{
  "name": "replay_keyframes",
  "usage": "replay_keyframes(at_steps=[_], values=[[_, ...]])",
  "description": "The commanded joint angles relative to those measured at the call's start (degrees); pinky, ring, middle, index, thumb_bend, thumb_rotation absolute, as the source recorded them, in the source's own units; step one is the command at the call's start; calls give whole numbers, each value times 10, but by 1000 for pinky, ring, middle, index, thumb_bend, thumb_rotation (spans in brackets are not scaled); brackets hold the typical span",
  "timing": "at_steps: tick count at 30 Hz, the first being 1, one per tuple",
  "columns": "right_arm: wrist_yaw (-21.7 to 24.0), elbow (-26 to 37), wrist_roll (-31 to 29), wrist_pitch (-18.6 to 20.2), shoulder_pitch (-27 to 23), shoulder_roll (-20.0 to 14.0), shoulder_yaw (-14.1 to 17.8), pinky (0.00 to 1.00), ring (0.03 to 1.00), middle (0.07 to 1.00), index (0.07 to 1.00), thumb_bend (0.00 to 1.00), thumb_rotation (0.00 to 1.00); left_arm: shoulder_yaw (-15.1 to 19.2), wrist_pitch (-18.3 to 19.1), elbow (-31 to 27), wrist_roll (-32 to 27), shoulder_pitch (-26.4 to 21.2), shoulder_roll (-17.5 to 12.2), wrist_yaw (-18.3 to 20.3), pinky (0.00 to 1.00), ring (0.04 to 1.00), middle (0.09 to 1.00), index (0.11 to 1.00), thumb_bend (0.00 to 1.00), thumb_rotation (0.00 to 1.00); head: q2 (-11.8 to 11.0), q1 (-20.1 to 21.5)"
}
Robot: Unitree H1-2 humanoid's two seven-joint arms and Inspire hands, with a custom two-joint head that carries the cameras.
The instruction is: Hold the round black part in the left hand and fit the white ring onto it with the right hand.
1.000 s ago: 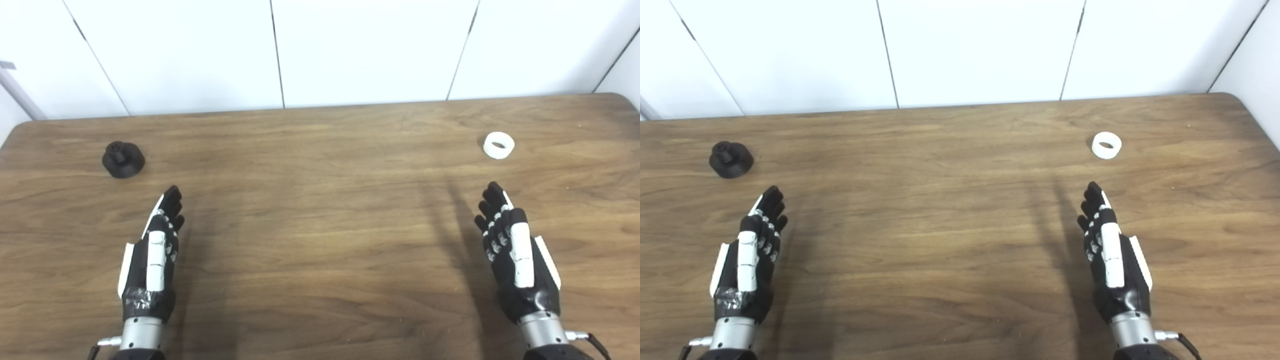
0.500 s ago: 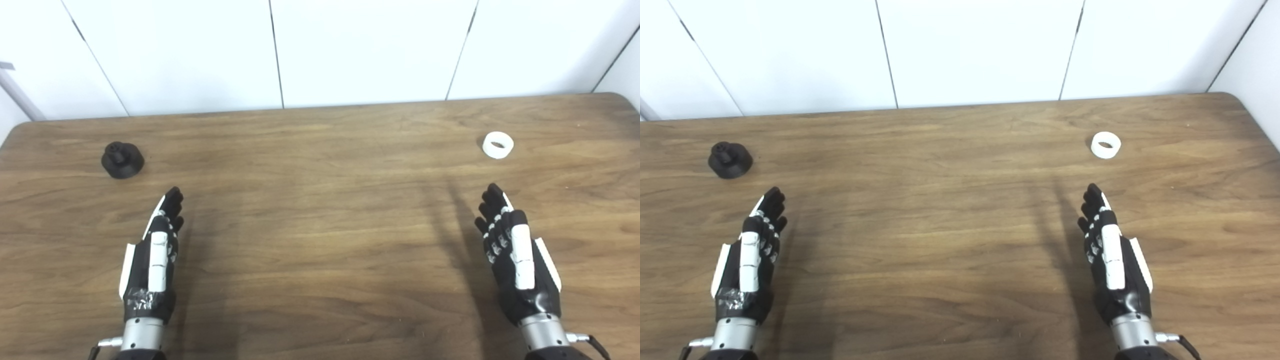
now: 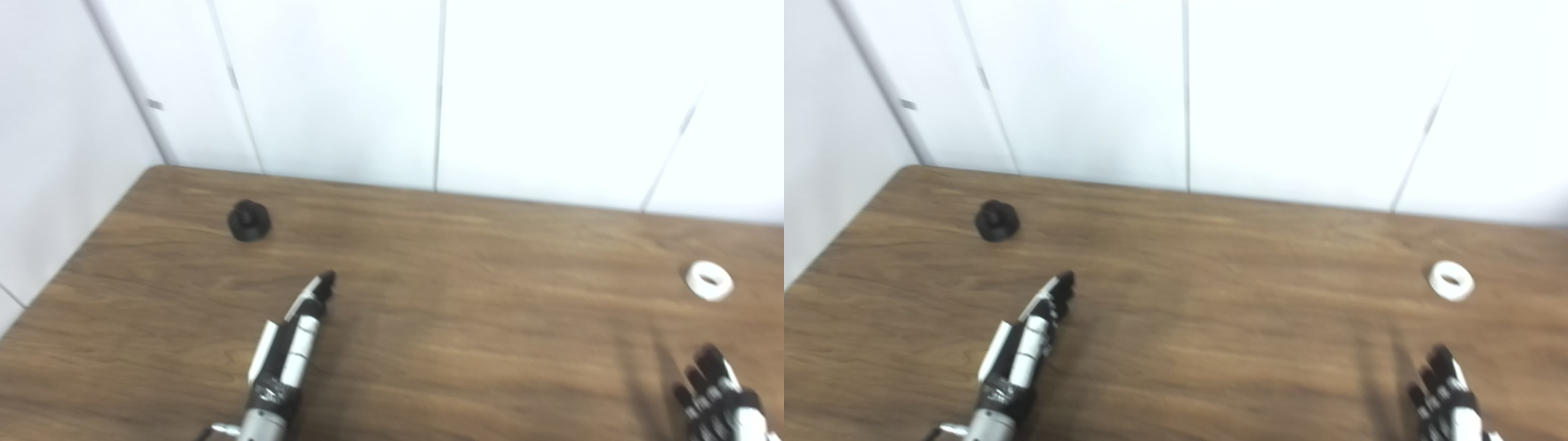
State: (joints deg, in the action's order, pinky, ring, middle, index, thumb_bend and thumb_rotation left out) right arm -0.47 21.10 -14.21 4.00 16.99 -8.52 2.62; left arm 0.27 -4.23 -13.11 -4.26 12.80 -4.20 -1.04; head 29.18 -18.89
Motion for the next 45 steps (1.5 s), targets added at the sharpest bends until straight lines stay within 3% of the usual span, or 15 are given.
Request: replay_keyframes(at_steps=[1,6,17,18,20,23,26,31,34,39,43,45], values=[[-4,-3,1,-3,-1,15,9,986,969,962,937,514,898,-6,-30,2,6,18,34,-5,1000,981,966,934,510,891,-2,-3],[-2,-12,12,-5,-3,13,11,934,938,931,899,565,866,-15,-39,12,3,18,35,-10,1000,992,978,943,479,892,-5,-6],[-2,-17,0,-3,-6,15,16,870,910,904,868,622,812,-24,-35,21,29,12,30,-26,1000,996,980,954,558,810,-7,-6],[-3,-16,-1,-1,-7,17,17,851,899,894,858,649,794,-25,-36,20,38,11,29,-29,992,989,972,956,582,711,-7,-7],[-5,-16,-3,1,-9,19,17,847,896,893,856,664,788,-26,-29,9,51,10,28,-33,984,984,968,956,594,656,-6,-6],[-2,-19,-2,-2,-11,18,16,841,893,891,856,685,781,-22,0,-29,64,8,25,-38,990,987,966,959,655,469,-7,-6],[-6,-19,9,1,-12,19,12,818,882,885,852,700,796,-7,31,-76,89,-7,8,-43,998,974,951,934,817,364,-6,-2],[-3,-23,9,-4,-12,17,9,838,894,895,862,710,808,45,82,-122,113,-50,-27,-44,968,939,926,911,913,274,-7,2],[-3,-23,9,-5,-13,19,8,853,904,904,872,718,807,74,125,-138,146,-75,-50,-41,913,918,912,894,985,280,-6,7],[-3,-24,12,-6,-13,18,7,888,921,917,888,716,821,110,195,-158,172,-116,-113,-19,953,956,940,891,1000,300,-3,11],[-3,-22,11,-4,-12,18,6,912,936,931,907,698,830,123,213,-142,196,-135,-153,-11,990,984,957,889,996,317,-1,12],[4,-24,9,-11,-13,13,3,970,963,955,931,653,878,132,223,-127,202,-145,-169,-9,998,997,965,873,987,302,-1,12]])
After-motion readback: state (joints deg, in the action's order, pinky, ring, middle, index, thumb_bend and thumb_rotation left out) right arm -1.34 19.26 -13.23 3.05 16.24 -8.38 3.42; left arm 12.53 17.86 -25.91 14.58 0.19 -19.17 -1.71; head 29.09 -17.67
